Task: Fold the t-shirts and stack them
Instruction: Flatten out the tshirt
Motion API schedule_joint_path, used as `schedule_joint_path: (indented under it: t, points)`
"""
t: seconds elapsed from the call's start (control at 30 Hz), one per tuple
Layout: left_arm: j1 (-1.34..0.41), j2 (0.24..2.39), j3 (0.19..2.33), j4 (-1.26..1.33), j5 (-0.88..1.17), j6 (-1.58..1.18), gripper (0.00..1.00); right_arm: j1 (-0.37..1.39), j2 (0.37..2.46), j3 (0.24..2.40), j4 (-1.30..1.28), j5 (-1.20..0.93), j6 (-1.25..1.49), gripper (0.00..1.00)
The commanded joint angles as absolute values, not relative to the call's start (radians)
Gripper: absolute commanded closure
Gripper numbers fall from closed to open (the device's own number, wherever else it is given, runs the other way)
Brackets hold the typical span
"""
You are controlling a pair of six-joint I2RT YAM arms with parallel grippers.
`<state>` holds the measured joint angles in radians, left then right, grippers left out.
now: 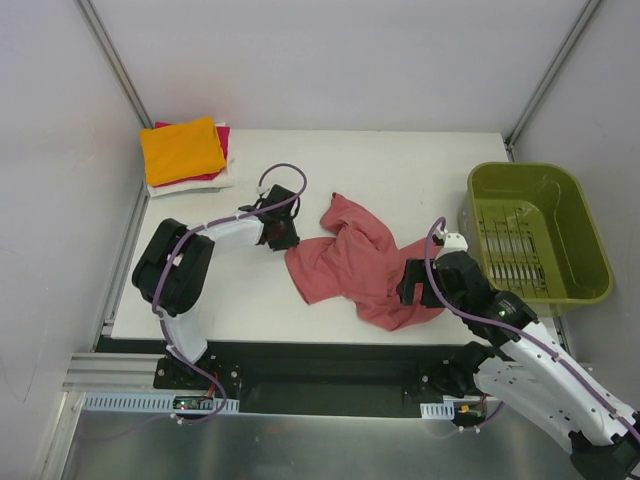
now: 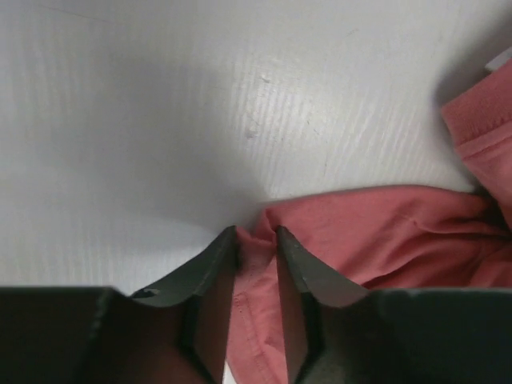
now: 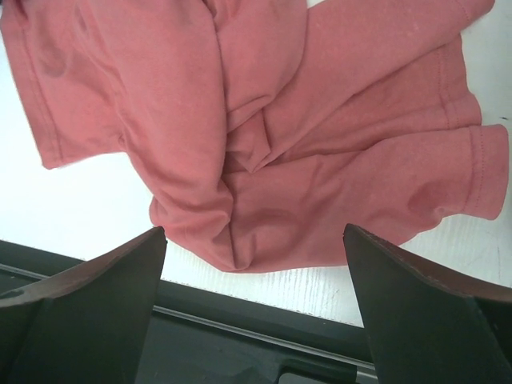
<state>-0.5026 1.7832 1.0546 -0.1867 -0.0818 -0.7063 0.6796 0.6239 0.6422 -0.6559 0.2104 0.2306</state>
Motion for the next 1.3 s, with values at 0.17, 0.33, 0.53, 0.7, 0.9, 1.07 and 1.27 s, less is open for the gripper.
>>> schedule_joint_path:
  t: [0.17,0.33,0.53,0.7,0.9,1.07,1.27]
  points:
    - [-0.568,1.836,1.025,-0.285,-0.138,-0.696,1.00,0.683,0.623,0.617,-0.630,0.293,0.216,0.03]
    - [-0.549,1.670,0.951,-0.386,-0.400,-0.729,1.00,0.684,0.652,0.624,-0.644,0.267,0.207,0.04]
    - [-0.295,1.360,0.723,-0.439,-0.423,-0.785,1.00,0.684,0.713,0.644,-0.629,0.250,0.232,0.03]
    - [-0.180,1.117,0.565,-0.471,-0.523,-0.862,1.00,0.684,0.799,0.667,-0.614,0.276,0.275,0.03]
    - [-0.109,0.948,0.511,-0.514,-0.511,-0.897,1.00,0.692,0.894,0.699,-0.666,0.247,0.359,0.02]
    - [-0.109,0.908,0.514,-0.517,-0.491,-0.876,1.00,0.718,0.891,0.683,-0.830,0.247,0.500,0.04]
    - [-0.109,0.917,0.526,-0.517,-0.459,-0.861,1.00,0.722,0.864,0.620,-0.902,0.261,0.600,0.13]
